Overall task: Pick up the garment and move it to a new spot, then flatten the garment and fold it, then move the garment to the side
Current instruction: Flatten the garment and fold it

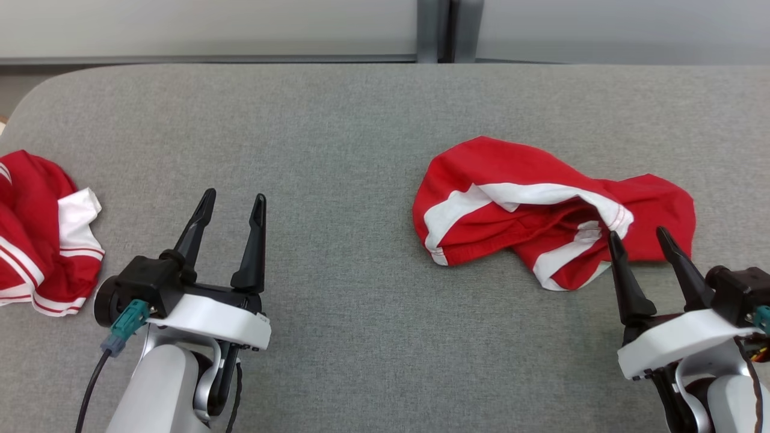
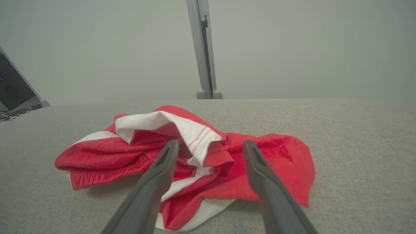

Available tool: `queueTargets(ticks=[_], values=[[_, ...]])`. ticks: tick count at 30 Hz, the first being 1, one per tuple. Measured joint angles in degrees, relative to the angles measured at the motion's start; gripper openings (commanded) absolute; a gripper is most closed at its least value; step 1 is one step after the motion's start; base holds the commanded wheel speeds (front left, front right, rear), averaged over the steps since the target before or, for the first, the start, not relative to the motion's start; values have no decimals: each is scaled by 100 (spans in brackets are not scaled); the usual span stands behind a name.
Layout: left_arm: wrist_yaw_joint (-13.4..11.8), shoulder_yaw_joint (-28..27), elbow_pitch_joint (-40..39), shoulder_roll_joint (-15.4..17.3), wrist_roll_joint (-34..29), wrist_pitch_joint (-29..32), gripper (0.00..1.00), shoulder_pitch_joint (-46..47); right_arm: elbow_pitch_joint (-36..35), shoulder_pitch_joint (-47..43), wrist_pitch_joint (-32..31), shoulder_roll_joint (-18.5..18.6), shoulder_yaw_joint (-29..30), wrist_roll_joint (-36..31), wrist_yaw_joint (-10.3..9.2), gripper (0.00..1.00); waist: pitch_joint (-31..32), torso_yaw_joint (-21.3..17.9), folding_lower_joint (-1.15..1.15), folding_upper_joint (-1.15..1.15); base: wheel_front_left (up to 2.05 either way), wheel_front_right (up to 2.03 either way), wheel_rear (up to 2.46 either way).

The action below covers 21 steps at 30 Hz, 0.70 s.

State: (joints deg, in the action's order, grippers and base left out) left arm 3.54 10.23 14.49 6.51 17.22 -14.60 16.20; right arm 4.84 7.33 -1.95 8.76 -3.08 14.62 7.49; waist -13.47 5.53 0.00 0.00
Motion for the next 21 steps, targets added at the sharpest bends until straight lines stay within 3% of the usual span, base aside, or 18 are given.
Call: queueTargets(ticks=[3, 4, 6, 14, 21], values=[[0, 13, 21, -16, 0, -7, 100, 81, 287, 187, 59, 2, -68, 18, 0, 100, -124, 64, 0, 0, 0, 0, 0], [0, 11, 24, -18, 0, -9, 100, 87, 369, 245, 83, -3, -85, 34, 0, 79, -158, 77, 0, 0, 0, 0, 0], [0, 3, 31, -18, 0, -13, 100, 99, 503, 365, 146, 0, -145, 64, 0, 0, -216, 85, 0, 0, 0, 0, 0], [-11, -40, 29, -8, -1, -31, 100, 157, 470, 613, 517, 36, -166, 138, 0, 0, -267, 22, 0, 0, 0, 0, 0], [-44, -136, -25, 32, 0, -40, 100, 158, -521, 457, 768, 83, 238, 68, 1, 0, -263, -128, 0, 0, 0, 0, 0]])
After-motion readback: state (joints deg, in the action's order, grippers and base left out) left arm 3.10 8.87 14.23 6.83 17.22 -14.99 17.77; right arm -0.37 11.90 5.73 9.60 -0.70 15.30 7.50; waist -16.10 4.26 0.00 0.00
